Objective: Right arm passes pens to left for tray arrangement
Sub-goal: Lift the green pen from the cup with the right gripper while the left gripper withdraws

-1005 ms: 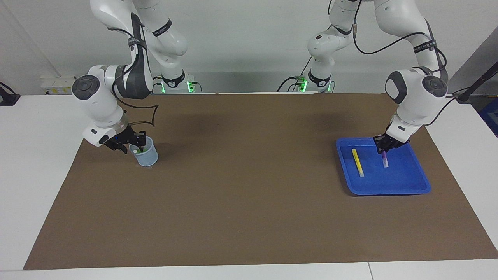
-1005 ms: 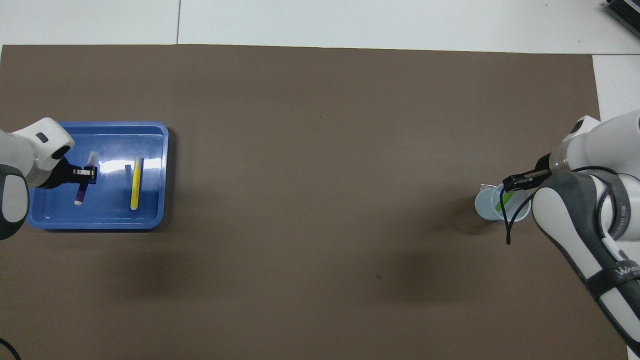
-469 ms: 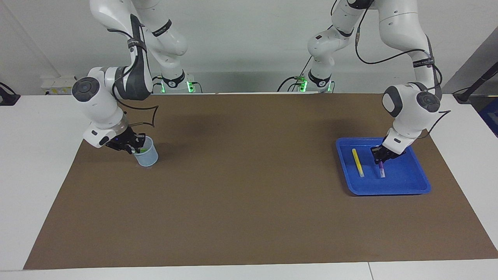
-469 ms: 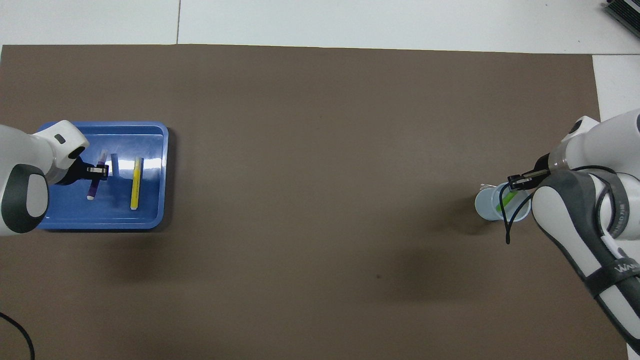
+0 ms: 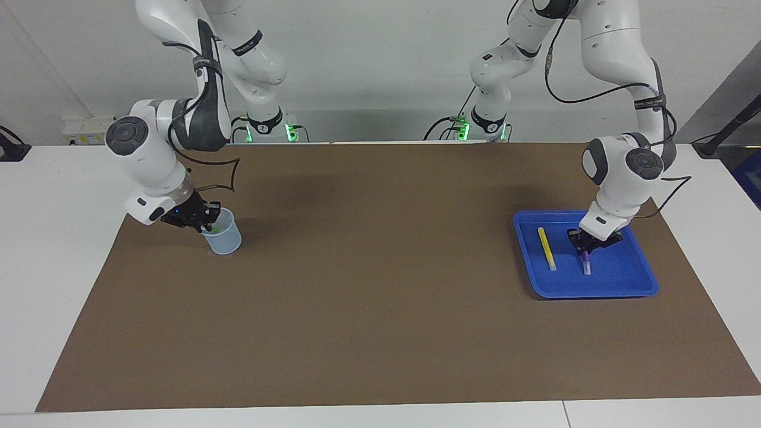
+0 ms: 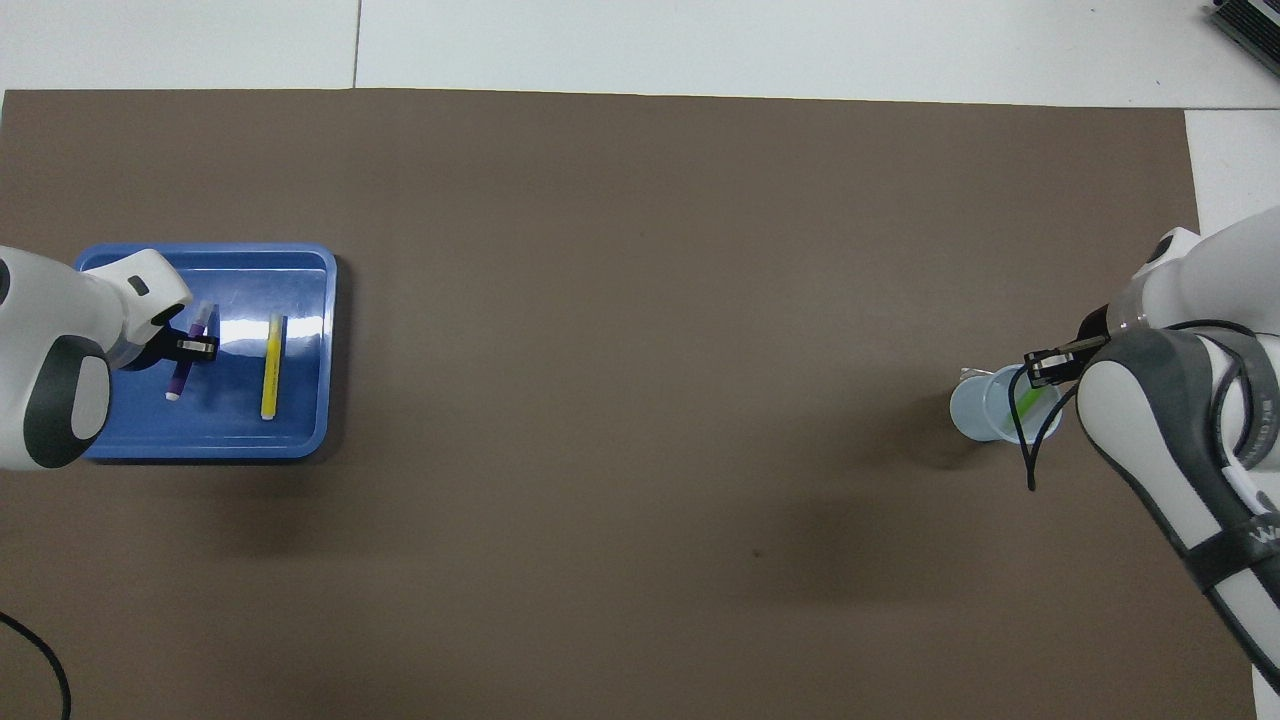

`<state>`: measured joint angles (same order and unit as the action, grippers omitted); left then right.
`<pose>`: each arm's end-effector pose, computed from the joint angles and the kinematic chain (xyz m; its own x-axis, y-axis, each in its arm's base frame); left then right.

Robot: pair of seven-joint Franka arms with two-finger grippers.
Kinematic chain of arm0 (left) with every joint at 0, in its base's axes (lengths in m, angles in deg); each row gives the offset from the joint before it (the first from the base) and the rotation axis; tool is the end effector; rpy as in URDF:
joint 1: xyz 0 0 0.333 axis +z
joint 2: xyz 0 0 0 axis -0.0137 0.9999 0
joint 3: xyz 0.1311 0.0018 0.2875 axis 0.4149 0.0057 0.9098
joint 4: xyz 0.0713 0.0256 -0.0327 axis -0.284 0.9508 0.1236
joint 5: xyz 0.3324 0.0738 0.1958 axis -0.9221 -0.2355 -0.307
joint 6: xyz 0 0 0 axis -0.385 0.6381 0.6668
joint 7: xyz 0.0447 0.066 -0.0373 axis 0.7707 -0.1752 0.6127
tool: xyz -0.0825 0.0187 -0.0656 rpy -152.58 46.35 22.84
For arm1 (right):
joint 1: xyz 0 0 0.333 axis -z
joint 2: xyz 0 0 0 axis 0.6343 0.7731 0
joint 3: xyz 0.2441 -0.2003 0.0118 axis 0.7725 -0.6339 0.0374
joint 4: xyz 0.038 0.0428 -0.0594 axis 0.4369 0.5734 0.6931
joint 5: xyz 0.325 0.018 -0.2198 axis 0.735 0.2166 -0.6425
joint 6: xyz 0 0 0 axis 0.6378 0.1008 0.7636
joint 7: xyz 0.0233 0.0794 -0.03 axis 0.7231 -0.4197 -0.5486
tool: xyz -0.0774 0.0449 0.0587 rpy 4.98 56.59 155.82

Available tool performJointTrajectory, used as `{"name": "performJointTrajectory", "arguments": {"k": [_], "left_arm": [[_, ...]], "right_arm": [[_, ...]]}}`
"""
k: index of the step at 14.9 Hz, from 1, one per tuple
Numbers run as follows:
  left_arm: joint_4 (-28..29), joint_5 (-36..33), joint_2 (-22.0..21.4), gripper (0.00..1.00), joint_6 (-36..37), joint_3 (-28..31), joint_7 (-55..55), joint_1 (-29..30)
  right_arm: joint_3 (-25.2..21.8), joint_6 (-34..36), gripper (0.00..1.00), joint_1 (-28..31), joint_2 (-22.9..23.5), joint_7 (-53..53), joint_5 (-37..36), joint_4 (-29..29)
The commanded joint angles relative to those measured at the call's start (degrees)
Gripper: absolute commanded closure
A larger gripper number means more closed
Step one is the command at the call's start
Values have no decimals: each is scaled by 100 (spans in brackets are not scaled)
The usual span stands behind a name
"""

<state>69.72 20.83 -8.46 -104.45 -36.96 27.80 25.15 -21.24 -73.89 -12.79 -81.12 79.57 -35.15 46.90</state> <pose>0.5858 0.0733 0.3093 0.9837 -0.1784 0.0221 -0.1748 -0.9778 -0.1155 0.5627 -0.0492 0.4053 0.9793 0.1484 -0.1376 0.1509 -0.9885 0.0079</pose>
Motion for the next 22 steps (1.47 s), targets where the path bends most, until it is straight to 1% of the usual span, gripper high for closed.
{"name": "performJointTrajectory", "arguments": {"k": [1,4,6,7,8,9,10,11,12,15,17,18,19,22], "left_arm": [[49,-157,55,47,-169,-23,109,44],[49,-157,55,45,-196,-23,224,44],[40,-157,55,44,-187,-23,259,44],[14,-157,55,43,-144,-23,250,44],[-39,-114,55,39,-65,-23,250,35],[-118,-52,55,27,101,-32,250,26],[-266,79,55,24,364,-32,250,-8],[-459,280,55,16,680,-32,259,-44],[-679,474,55,11,1022,-32,259,-70],[-1329,791,46,6,2007,-32,285,-219],[-1603,871,-15,6,2544,-41,320,-334],[-1726,1028,-50,4,2764,-50,433,-334],[-1840,1143,-94,0,2984,-76,617,-334],[-2227,1196,-252,0,3748,-102,1338,-579]], "right_arm": [[88,994,100,49,12,214,-34,-751],[131,1963,100,-4,-155,293,-34,-1446],[298,2376,100,-4,-321,373,-8,-1702],[386,2605,100,5,-418,338,184,-1816],[421,2790,100,-4,-549,303,490,-1887],[422,2870,100,-4,-673,285,772,-1870],[422,2914,100,-13,-778,215,1045,-1827],[422,2941,100,-13,-805,-46,1326,-1800],[430,2941,100,-39,-806,-484,1677,-1791],[422,2766,100,-249,-902,-1628,2670,-1572],[431,2328,100,-303,-1042,-2121,3110,-1283],[431,2100,100,-312,-1147,-2410,3452,-1090],[431,1871,100,-321,-1270,-2692,3760,-862],[431,975,100,-610,-1578,-3360,4394,-263]]}}
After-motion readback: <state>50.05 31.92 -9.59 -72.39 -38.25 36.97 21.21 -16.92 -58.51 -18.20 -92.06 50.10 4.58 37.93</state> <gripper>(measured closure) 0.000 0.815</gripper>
